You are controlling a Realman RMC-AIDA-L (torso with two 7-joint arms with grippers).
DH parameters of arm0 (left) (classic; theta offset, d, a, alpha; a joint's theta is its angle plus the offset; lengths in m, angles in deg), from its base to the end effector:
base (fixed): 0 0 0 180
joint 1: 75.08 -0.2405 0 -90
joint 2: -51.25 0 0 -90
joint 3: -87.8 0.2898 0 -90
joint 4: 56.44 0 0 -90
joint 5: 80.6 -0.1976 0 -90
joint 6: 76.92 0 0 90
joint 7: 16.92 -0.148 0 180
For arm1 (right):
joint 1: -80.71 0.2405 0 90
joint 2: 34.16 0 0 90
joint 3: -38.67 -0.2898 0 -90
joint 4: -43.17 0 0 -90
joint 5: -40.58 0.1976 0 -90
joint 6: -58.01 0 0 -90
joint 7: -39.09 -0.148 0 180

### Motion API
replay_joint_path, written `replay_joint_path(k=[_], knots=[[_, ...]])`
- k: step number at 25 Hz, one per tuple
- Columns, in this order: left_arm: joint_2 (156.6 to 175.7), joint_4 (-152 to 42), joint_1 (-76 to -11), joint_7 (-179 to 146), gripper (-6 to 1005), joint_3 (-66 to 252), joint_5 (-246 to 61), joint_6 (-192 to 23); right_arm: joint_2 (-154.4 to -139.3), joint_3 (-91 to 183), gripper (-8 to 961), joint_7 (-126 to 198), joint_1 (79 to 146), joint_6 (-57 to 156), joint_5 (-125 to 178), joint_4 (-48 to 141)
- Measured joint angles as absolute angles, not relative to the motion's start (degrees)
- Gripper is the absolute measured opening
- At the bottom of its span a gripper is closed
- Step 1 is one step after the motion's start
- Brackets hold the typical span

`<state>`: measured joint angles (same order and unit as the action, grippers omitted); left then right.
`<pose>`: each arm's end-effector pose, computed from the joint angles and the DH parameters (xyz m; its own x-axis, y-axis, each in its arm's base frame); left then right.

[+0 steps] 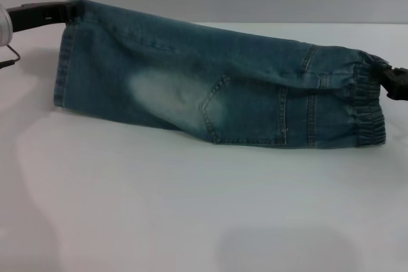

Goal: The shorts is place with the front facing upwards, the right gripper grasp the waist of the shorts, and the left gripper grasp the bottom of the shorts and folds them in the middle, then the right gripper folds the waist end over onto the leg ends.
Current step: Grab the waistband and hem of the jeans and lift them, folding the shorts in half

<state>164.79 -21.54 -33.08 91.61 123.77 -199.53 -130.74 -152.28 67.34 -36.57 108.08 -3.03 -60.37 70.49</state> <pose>-0.2867 0.4634 0.0477 0.5641 0.5255 0.6369 0.8253 -0.3835 -0.4146 0.3613 0.3676 0.0108 0.5605 -0.3999 -0.7252 -0.8207 -0.3859 -0.4214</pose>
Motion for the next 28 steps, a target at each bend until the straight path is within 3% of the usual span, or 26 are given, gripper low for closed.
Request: replay_joint_path(k=[11, 16, 28], knots=[[165.14, -21.52, -32.78, 91.62, 31, 124.62, -199.68, -127.95, -152.27, 67.62, 5, -36.58, 108.61, -2.7, -60.64, 69.85], [165.53, -21.46, -33.05, 91.62, 232, 124.6, -199.39, -125.1, -152.28, 67.7, 4, -36.29, 108.87, -2.54, -60.65, 69.0], [166.67, -20.72, -33.61, 90.22, 510, 124.63, -199.38, -123.41, -152.28, 67.67, 5, -35.15, 109.21, -2.45, -60.53, 67.53]])
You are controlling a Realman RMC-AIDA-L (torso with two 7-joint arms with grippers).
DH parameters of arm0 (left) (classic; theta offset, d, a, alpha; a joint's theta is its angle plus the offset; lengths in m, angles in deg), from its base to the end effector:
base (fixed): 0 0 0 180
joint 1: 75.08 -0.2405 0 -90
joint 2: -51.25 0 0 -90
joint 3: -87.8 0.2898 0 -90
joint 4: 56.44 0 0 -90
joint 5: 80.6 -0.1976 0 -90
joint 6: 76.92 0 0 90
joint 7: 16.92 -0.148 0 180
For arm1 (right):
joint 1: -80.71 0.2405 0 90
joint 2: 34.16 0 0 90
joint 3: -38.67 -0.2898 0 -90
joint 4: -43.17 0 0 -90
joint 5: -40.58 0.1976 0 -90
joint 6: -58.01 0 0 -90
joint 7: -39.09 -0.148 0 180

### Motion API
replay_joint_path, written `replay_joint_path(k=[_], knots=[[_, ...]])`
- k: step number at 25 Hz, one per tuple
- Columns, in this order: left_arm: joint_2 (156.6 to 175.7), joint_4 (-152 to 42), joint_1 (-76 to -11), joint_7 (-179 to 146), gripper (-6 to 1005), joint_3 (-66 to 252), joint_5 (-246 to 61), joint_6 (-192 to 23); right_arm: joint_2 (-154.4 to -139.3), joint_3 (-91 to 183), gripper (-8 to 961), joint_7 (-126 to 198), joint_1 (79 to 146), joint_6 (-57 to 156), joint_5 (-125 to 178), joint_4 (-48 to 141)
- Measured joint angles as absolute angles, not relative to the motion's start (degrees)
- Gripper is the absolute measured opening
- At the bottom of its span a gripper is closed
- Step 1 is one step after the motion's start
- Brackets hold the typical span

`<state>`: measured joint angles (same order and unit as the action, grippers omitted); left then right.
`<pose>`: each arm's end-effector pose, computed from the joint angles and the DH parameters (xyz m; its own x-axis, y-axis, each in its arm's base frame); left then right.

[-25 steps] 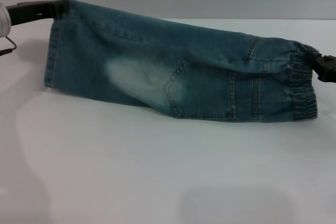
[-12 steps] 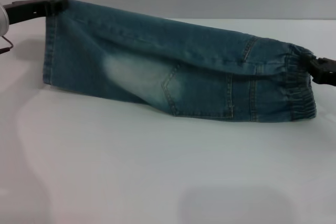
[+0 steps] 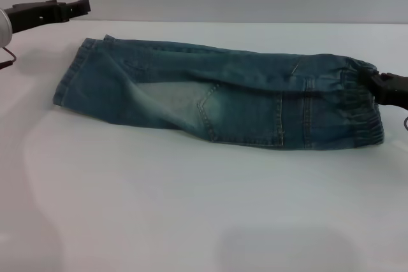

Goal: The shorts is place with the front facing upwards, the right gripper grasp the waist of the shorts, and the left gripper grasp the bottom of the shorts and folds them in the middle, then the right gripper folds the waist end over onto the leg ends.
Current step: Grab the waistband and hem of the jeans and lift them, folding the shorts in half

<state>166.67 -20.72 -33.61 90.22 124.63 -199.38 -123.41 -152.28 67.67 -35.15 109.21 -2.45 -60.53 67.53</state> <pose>-0.2946 0.4671 0.0439 0.5794 0.4966 0.6462 0.8140 -0.3135 -0.4889 0.3571 0.3688 -0.0025 0.5596 -0.4194 -0.7149 -0.8201 -0.4044 -0.4047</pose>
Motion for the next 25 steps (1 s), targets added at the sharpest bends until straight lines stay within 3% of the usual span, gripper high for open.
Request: replay_joint_path(k=[7, 19, 25], knots=[[167.52, -18.99, -34.32, 90.05, 840, 124.54, -199.31, -123.35, -152.28, 67.19, 9, -35.15, 109.19, -2.46, -60.46, 67.76], [168.01, -17.77, -34.92, 90.11, 840, 124.17, -199.16, -123.49, -151.68, 66.86, 16, -38.55, 109.54, 2.63, -60.28, 68.7], [167.99, -17.77, -34.92, 90.11, 839, 124.17, -199.15, -123.41, -151.51, 66.88, 216, -38.62, 109.61, 2.9, -60.28, 68.77]])
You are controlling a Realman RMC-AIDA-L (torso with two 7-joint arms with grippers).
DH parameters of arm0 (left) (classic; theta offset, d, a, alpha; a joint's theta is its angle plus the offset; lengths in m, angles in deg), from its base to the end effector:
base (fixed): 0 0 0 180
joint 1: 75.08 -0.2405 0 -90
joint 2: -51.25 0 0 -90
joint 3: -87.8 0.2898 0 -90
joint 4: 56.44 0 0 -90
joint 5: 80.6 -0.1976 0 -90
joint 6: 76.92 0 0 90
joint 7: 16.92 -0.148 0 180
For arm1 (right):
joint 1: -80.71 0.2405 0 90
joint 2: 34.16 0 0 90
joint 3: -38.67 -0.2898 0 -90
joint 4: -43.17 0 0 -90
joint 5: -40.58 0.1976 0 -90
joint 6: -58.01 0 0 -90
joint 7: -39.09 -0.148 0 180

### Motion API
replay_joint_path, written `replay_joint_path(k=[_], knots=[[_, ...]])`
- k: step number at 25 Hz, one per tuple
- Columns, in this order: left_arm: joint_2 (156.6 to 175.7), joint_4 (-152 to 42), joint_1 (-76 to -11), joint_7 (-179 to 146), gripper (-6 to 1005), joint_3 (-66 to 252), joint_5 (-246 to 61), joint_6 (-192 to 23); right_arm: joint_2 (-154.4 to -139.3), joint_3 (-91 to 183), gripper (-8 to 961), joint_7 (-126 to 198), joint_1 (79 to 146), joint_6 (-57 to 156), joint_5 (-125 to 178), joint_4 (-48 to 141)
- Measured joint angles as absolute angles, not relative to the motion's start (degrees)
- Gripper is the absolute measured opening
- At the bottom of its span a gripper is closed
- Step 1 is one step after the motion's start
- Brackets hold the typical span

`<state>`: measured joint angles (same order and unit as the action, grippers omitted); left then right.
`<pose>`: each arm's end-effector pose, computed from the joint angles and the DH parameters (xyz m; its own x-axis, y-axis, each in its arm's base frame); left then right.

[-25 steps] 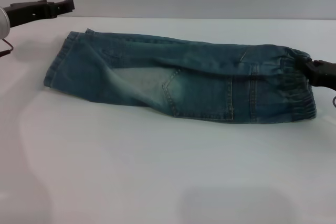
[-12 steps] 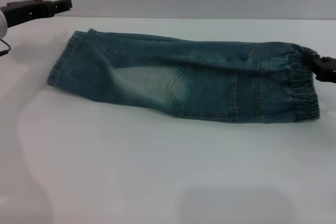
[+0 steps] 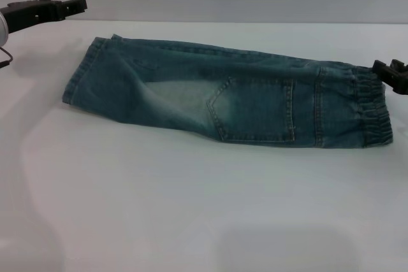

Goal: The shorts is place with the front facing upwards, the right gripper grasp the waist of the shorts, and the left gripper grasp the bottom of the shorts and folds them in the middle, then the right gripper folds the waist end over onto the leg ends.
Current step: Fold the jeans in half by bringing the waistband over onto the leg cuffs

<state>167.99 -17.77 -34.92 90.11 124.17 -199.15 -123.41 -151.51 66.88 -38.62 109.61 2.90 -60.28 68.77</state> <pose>-0.2956 0.4629 0.0463 0.5796 0.4759 0.6615 0.8140 -0.3012 -0.4967 0.3703 0.3791 0.0151 0.5273 -0.4299 -0.7329 -0.8492 -0.2967 -0.4369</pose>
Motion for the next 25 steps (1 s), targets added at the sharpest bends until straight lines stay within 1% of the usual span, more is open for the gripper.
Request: replay_joint_path(k=[7, 10, 11, 16, 22, 25], knots=[[167.96, -17.69, -34.95, 90.04, 839, 124.14, -199.16, -123.41, -151.45, 67.03, 483, -38.65, 109.18, -0.27, -59.71, 69.62], [168.22, -17.22, -35.17, 89.57, 839, 124.16, -199.16, -123.47, -151.72, 67.58, 596, -38.66, 109.13, -4.47, -59.76, 69.77], [168.55, -16.79, -35.42, 89.38, 839, 124.16, -199.16, -123.46, -152.06, 68.27, 595, -38.65, 109.2, -6.52, -60.05, 69.51], [168.79, -16.38, -36.19, 88.65, 839, 124.5, -196.89, -123.7, -152.37, 70.58, 591, -39.66, 109.56, -5.23, -60.23, 67.45], [168.82, -16.36, -36.69, 88.58, 838, 124.54, -195.47, -124.69, -152.36, 70.67, 589, -39.65, 109.3, -2.12, -60.25, 67.01], [168.84, -16.39, -36.84, 88.56, 838, 124.54, -195.44, -125.0, -152.13, 70.58, 588, -39.78, 109.07, -0.39, -60.28, 66.92]])
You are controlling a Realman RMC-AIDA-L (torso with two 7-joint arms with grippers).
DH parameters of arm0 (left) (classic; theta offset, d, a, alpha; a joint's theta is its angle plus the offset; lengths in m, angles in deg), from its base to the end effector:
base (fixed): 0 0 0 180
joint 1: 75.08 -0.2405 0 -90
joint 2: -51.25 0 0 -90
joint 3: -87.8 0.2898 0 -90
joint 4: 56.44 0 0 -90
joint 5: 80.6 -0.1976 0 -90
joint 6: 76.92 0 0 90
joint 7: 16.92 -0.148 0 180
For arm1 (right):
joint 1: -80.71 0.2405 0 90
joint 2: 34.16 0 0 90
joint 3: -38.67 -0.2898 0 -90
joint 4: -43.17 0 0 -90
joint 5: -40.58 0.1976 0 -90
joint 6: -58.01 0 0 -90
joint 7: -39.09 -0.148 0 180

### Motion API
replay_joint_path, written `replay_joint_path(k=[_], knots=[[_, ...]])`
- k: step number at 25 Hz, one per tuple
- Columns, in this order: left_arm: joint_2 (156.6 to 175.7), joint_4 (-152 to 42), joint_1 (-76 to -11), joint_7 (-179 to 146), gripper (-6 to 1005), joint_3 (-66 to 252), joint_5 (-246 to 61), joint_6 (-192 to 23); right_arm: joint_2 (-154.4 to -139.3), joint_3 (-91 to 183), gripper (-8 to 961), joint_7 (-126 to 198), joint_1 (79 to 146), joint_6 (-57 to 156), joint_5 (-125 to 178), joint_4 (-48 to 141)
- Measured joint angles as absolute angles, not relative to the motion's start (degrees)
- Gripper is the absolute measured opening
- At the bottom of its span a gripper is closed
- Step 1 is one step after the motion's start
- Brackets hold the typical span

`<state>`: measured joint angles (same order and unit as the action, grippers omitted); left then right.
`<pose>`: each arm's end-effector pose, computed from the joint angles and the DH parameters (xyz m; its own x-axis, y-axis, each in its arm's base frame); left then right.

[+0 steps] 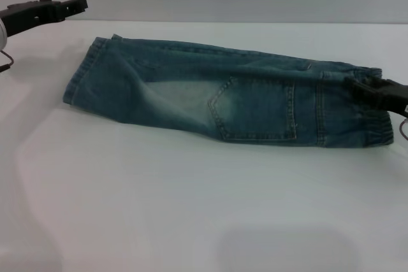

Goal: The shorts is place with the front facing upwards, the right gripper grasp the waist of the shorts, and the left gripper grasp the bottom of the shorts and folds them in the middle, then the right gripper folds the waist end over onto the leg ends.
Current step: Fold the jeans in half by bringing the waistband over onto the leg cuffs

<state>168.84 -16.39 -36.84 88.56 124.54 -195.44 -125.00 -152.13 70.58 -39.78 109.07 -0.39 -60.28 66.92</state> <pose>-0.2969 0.4542 0.0447 0.5602 0.4574 0.6907 0.8284 -0.3102 -0.4665 0.3603 0.3674 -0.0090 0.5100 -0.4784 -0.7149 -0.8554 -0.3694 -0.3630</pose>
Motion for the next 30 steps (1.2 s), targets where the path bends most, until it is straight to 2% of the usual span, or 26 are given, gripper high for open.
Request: replay_joint_path(k=[14, 16, 22, 24, 30], knots=[[168.84, -16.77, -38.04, 86.85, 838, 124.54, -192.72, -127.54, -151.58, 70.21, 585, -42.78, 107.61, -5.25, -59.93, 71.88], [168.84, -16.79, -38.55, 85.91, 838, 124.54, -191.41, -128.27, -150.86, 70.57, 585, -46.02, 107.23, -7.44, -61.07, 73.5], [168.84, -16.41, -39.5, 83.17, 837, 124.54, -187.96, -131.01, -146.04, 70.84, 584, -60.12, 108.7, -16.69, -73.41, 78.62], [168.84, -16.44, -39.75, 81.7, 837, 124.54, -186.29, -131.83, -144.88, 70.81, 583, -64.92, 109.82, -20.13, -78.91, 81.49], [168.88, -16.89, -40.46, 77.96, 837, 124.54, -182.4, -134.04, -143.96, 70.82, 582, -73.98, 112.49, -25.36, -90.64, 89.59]])
